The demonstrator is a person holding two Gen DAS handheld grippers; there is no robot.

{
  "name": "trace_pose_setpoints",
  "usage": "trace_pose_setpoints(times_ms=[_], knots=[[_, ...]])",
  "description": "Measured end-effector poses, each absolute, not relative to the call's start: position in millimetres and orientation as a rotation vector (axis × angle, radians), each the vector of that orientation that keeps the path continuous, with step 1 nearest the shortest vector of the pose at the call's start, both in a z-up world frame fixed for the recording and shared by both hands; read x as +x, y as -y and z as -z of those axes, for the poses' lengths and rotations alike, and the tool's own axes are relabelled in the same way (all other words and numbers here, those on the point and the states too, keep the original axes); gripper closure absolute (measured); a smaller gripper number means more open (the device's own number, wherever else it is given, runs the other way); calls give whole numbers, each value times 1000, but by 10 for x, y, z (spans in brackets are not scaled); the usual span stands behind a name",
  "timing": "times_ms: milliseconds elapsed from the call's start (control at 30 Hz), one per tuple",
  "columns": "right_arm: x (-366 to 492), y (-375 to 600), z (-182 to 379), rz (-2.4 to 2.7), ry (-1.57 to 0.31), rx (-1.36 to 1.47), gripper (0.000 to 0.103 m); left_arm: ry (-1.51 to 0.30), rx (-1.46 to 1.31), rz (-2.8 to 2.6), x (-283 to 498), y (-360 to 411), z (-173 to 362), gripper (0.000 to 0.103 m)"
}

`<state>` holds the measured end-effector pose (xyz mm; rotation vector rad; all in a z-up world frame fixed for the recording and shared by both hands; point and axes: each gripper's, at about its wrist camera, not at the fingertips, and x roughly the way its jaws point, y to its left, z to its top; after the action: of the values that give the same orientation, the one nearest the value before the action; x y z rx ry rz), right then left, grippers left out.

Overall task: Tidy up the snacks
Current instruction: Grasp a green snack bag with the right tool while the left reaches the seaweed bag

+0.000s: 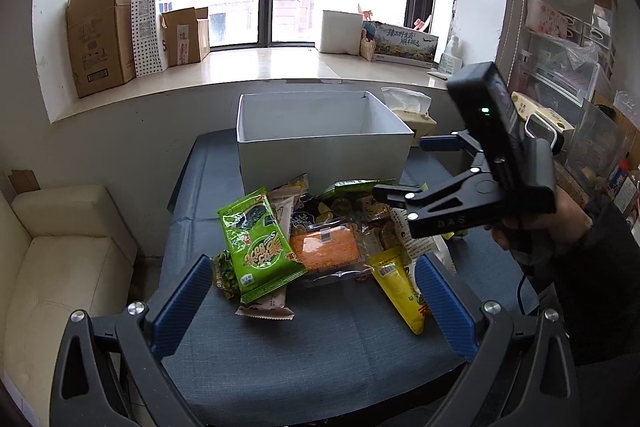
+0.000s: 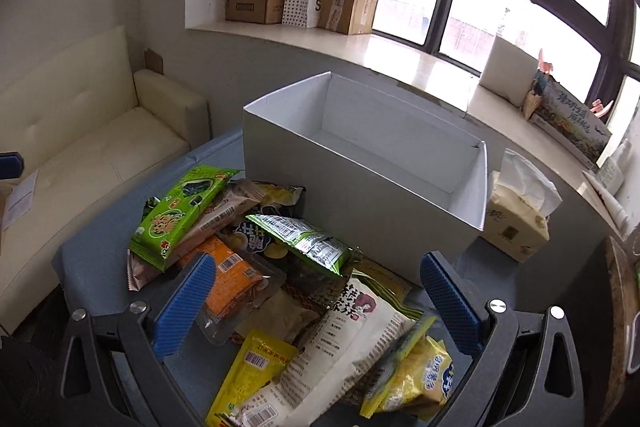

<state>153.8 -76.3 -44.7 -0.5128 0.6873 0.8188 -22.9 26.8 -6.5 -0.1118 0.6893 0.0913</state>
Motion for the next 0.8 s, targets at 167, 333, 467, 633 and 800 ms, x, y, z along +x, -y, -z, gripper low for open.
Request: trace_pose_setpoints(times_ms=[167, 333, 467, 633, 800], knots=[[1804, 388, 786, -833, -749, -694, 3, -681, -134, -101, -276, -429, 106, 0], [1986, 247, 1097, -855, -851, -747, 44, -712, -174, -137, -225, -606, 231, 0], [2057, 285, 1173, -902, -888, -724, 65, -739, -197, -158, -191, -708, 343, 0], [2139, 469, 948, -935, -881, -635, 89, -775, -224, -175, -72, -784, 473, 0], [1959, 694, 628, -986, -805, -606, 89, -809, -251, -178, 120, -835, 591, 0]])
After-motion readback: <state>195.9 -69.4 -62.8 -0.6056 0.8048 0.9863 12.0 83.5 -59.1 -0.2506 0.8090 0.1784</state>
